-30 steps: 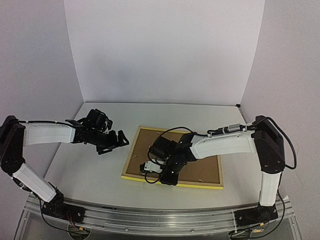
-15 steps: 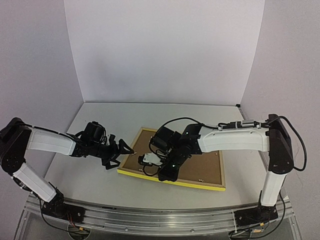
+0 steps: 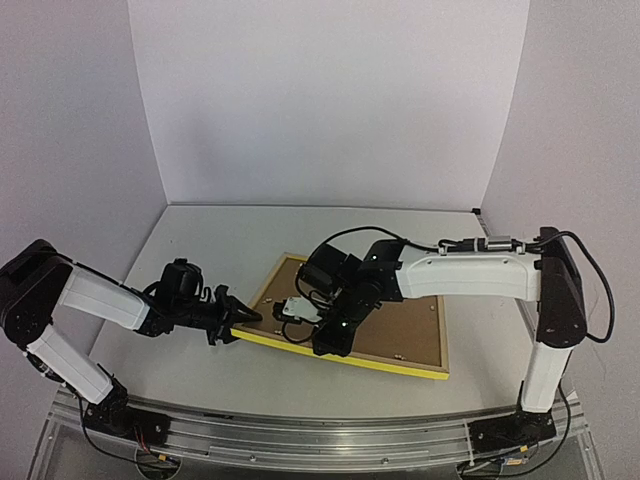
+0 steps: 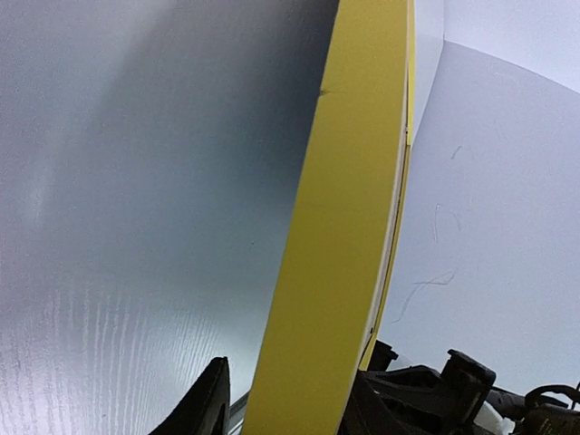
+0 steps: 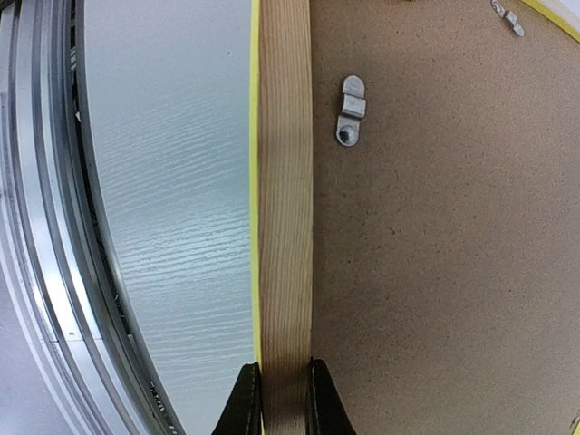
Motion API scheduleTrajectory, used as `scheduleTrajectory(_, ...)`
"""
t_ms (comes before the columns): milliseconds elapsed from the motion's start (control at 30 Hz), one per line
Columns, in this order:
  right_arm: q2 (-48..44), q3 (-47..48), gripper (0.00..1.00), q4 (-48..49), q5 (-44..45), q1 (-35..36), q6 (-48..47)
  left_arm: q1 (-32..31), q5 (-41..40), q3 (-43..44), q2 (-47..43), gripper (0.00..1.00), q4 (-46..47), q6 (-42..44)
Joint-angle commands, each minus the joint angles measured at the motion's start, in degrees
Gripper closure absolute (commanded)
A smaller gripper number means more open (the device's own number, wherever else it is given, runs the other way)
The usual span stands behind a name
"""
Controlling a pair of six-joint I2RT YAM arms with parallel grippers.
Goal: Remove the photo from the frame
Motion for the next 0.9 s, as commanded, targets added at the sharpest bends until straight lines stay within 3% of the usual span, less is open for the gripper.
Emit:
scheduleTrajectory(0, 0.00, 4.51, 1.00, 3.18, 4.20, -0.09, -0.69, -0.03, 0.88, 0.11, -2.88, 0.78, 4.38, -6.22)
scheduleTrajectory(67, 0.20, 4.70, 0.96, 3.18, 5.65, 0.16, -1.04, -0.03, 0.58, 0.29, -4.15, 0.88, 3.47, -8.65)
scheduleTrajectory(133, 0.27, 5.02, 0.77, 3.28, 8.33, 0.68, -1.79, -0.03, 0.19, 0.62, -5.22, 0.97, 1.70, -11.36)
scheduleTrajectory(300, 0.05, 5.10, 0.47, 4.60, 17.15, 4.09, -6.13, -0.03, -1.94, 5.38, -7.76, 1.00, -9.99, -12.01)
scheduleTrajectory(467, 1.43, 3.91, 0.34, 6.81, 30.92, 6.62, -8.91, -0.06, -4.03, 8.05, -10.25, 1.00, -15.36, -12.44)
scheduleTrajectory(700, 5.58, 5.13, 0.35, 8.50, 43.90, 6.87, -11.15, -0.03, -5.14, 11.49, -11.50, 1.00, -20.97, -10.82)
scheduleTrajectory(800, 6.22, 5.34, 0.45, 8.97, 46.41, 6.85, -12.45, -0.03, -5.29, 11.87, -12.13, 1.00, -21.85, -10.99)
scheduleTrajectory(867, 6.87, 5.76, 0.60, 9.12, 48.52, 6.91, -12.95, -0.03, -5.47, 12.20, -12.71, 1.00, -22.31, -10.97)
